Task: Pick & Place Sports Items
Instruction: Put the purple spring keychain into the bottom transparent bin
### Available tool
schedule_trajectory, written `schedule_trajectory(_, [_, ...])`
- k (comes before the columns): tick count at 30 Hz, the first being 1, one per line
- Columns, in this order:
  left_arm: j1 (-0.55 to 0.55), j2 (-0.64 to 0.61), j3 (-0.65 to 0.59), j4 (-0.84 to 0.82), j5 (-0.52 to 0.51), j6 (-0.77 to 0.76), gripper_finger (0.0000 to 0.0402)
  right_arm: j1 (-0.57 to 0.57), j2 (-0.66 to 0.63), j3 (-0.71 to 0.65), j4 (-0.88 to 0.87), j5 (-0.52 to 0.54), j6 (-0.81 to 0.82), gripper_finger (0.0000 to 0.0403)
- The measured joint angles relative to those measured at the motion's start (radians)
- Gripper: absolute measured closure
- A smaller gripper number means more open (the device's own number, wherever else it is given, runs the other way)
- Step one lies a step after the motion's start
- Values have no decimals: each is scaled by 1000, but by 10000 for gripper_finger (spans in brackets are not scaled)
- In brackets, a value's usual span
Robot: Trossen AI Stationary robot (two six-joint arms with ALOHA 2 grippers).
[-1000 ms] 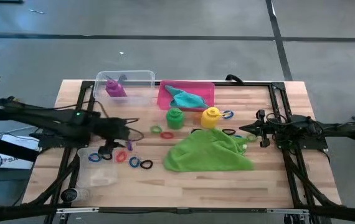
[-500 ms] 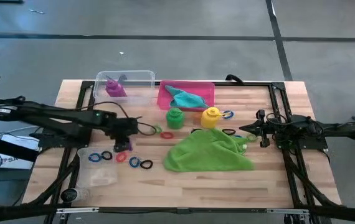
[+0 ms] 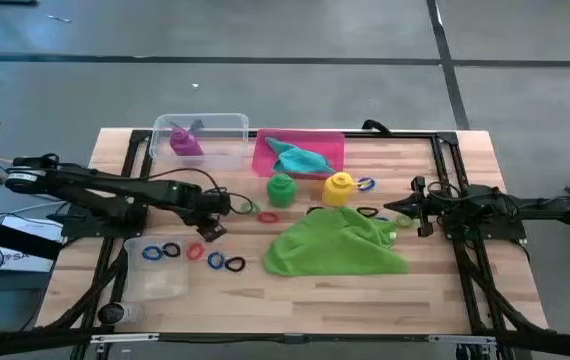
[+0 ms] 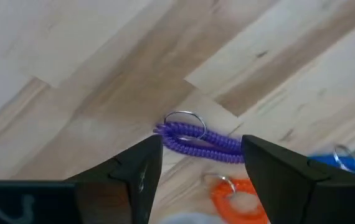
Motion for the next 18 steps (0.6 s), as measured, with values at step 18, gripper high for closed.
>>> schedule_trajectory(18, [-29, 101, 0, 22, -69, -137, 225, 0, 0, 0, 0, 0, 0, 403])
